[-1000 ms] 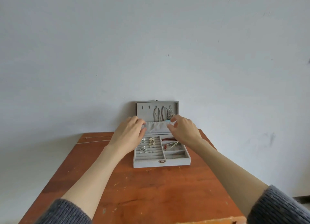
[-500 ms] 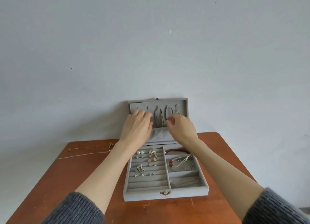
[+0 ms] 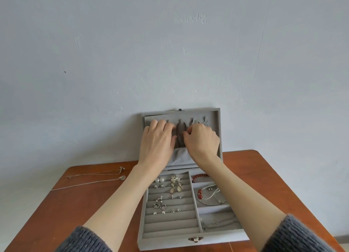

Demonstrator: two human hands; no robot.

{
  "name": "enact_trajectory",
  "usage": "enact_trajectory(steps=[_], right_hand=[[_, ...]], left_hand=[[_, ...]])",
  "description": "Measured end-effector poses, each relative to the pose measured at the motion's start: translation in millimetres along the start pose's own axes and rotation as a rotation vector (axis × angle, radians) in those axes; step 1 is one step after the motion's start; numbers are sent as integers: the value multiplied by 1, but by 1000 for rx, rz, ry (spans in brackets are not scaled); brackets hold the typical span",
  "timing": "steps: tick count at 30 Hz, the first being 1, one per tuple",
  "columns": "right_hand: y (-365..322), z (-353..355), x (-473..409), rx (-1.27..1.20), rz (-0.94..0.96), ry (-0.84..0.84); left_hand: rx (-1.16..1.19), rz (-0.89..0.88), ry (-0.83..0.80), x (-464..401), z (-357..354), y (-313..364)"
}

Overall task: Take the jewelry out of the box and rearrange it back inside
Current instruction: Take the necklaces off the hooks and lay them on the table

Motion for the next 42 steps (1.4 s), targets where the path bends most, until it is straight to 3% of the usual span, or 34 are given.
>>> enact_trajectory(steps=[7, 13, 17, 24, 28, 33, 42], right_hand=[[-1, 18, -6, -144, 2, 28], [-3, 41, -16, -519, 69, -9], [-3, 57, -13, -597, 129, -68], [-11, 83, 5, -649, 210, -88], [-14, 89, 28, -766, 198, -136], [-35, 75, 66, -850, 198, -272], [-66, 72, 97, -998, 218, -434]], left_hand=[[169, 55, -33, -8, 15, -3], [358, 132, -57, -24, 24, 11], [537, 199, -93, -36, 24, 14], [709, 236, 10, -42, 64, 8], [924, 228, -150, -20, 96, -6], [890, 202, -349, 22, 122, -25], [832, 257, -239, 57, 167, -65]])
Point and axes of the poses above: each hand's wrist, its own x-axis away from the middle knuckle, its own z-axis out of the back of the hand, y = z × x, the point moved 3 cm from there along -x, towards the middle knuckle, and after that the axes turned 4 degrees about -y, right-handed, at the moved point
